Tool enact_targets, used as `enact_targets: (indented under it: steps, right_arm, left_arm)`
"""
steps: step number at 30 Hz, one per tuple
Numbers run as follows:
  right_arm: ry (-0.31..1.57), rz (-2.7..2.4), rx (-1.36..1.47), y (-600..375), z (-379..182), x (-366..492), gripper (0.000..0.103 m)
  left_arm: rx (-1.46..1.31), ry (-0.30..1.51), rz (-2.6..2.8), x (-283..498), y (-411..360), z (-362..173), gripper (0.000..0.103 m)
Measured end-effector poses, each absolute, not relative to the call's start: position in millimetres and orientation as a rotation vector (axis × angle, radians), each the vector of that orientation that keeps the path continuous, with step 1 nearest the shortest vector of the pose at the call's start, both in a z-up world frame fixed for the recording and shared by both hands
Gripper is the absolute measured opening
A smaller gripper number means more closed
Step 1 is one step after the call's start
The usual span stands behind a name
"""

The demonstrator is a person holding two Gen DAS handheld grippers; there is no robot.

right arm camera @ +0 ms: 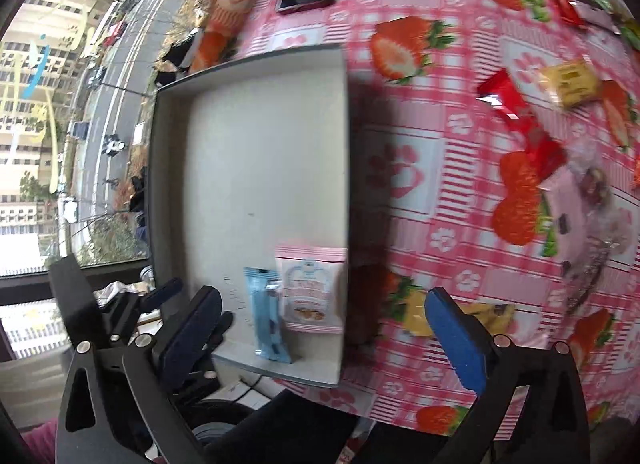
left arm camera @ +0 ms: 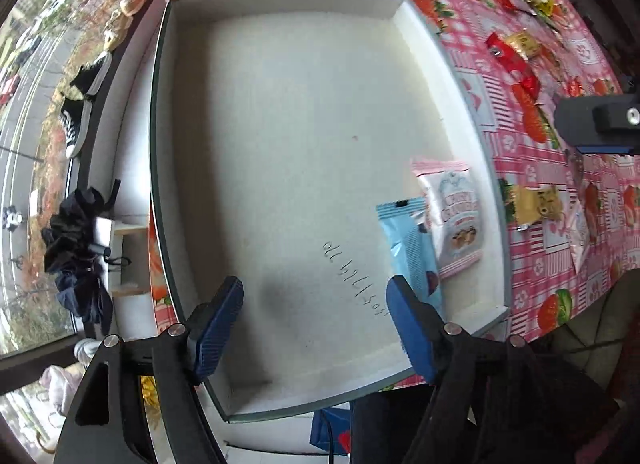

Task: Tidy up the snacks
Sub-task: 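Carry both packets into the white tray and open both tools, then grasp the red wrapped candy with the right tool while the left tool grasps the red bar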

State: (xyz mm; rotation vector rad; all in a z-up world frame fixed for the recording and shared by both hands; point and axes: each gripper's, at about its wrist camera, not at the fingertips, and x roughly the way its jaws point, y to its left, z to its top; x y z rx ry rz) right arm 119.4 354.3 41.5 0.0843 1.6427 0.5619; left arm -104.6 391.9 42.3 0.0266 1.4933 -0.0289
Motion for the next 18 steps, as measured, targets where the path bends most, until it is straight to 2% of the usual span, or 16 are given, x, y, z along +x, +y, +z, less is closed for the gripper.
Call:
enact_targets:
  steps: [7,18]
  right_arm:
    - [1.716,0.252,-0.018,251,-10,102,0.102]
    - [1.807,0.136,0.001,170,-57,42,0.102]
  left_arm:
    - [0.187,1.358,-0.23,-83,343,72,0.079]
    - [0.272,1.393,-0.412,-77,272,64,0.079]
